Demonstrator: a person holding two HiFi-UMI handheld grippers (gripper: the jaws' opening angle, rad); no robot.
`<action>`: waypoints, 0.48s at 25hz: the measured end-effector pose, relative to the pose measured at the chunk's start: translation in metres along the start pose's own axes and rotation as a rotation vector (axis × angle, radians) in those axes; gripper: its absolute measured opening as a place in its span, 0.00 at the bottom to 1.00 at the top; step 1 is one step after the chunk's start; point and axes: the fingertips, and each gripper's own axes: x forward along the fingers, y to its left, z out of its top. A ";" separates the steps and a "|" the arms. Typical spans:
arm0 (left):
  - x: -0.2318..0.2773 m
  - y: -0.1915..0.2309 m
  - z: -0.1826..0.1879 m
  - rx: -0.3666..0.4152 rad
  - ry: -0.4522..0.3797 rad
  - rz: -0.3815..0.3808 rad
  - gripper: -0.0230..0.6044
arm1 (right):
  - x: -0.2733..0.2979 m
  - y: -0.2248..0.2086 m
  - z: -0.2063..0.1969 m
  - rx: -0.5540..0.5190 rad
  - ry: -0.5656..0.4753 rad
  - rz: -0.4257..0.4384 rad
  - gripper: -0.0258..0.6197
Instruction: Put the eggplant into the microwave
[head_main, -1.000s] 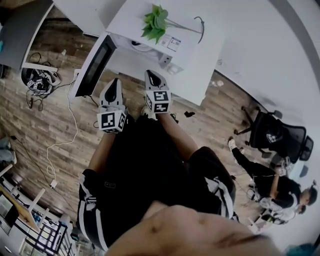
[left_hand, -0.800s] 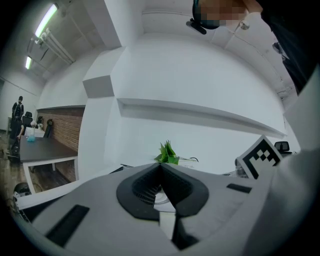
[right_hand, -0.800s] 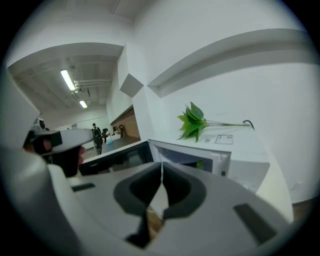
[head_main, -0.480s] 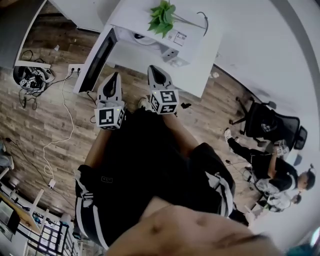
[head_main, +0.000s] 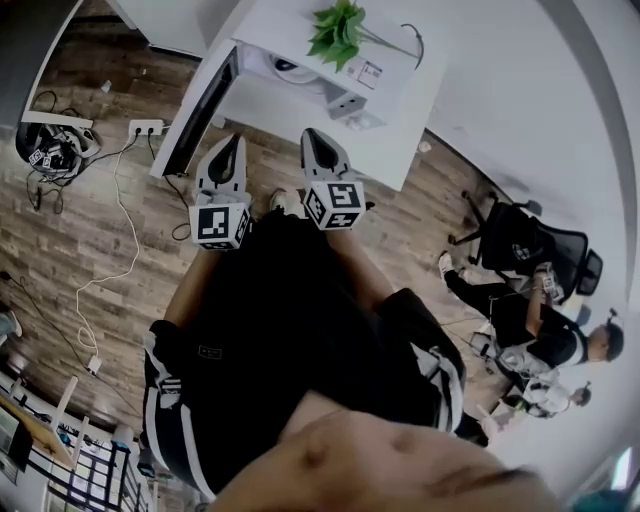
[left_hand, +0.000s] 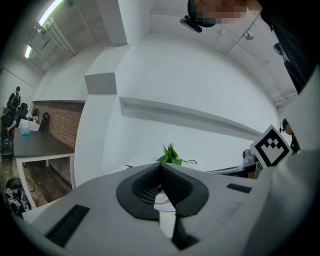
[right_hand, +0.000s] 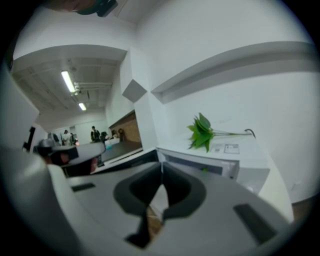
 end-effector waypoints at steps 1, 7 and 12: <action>0.000 0.000 0.000 0.001 -0.001 -0.003 0.09 | 0.000 0.001 0.001 0.001 -0.001 0.001 0.09; 0.001 -0.002 0.002 0.013 -0.013 -0.014 0.09 | -0.002 -0.001 0.009 -0.005 -0.018 0.000 0.09; 0.003 -0.011 0.005 0.003 -0.016 -0.038 0.09 | -0.005 -0.005 0.010 -0.012 -0.021 -0.001 0.09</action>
